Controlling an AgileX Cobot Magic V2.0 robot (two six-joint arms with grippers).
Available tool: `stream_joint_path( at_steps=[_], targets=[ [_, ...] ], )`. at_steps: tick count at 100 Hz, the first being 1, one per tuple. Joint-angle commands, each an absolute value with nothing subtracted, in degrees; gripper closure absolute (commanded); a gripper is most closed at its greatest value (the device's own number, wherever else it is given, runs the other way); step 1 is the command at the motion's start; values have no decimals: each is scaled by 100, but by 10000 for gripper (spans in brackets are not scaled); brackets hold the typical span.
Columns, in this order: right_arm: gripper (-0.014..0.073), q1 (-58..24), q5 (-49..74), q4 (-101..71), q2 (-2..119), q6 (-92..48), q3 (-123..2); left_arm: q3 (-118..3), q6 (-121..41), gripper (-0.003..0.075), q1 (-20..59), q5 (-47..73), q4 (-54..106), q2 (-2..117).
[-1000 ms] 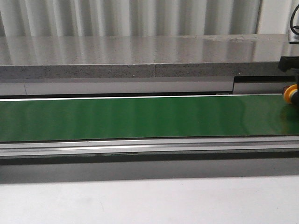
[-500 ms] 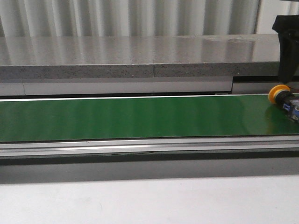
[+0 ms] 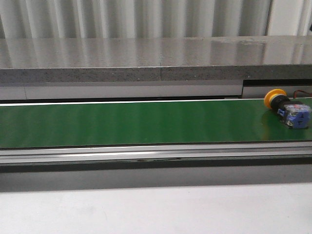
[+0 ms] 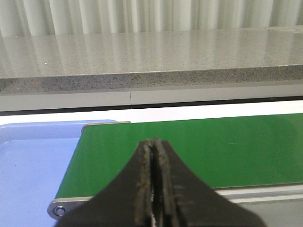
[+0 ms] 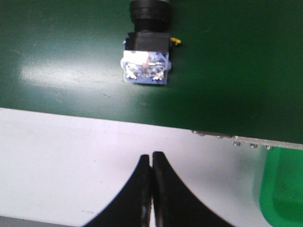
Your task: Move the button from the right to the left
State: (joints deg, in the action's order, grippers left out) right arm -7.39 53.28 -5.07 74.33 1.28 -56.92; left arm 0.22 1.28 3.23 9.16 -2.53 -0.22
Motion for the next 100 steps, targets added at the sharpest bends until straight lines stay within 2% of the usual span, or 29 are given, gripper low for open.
stream_joint_path(
  at_steps=[1, 68, 100],
  targets=[
    [658, -731, 5064, -462, 6887, 34, -5609, 245, 119, 741, 315, 496, -202, -208],
    [660, -731, 4423, -350, 3093, 0, -4043, 245, 119, 741, 315, 496, -202, -208],
    [660, -731, 4086, -350, 1957, 0, -3299, 245, 119, 741, 315, 496, -202, -208]
  ],
)
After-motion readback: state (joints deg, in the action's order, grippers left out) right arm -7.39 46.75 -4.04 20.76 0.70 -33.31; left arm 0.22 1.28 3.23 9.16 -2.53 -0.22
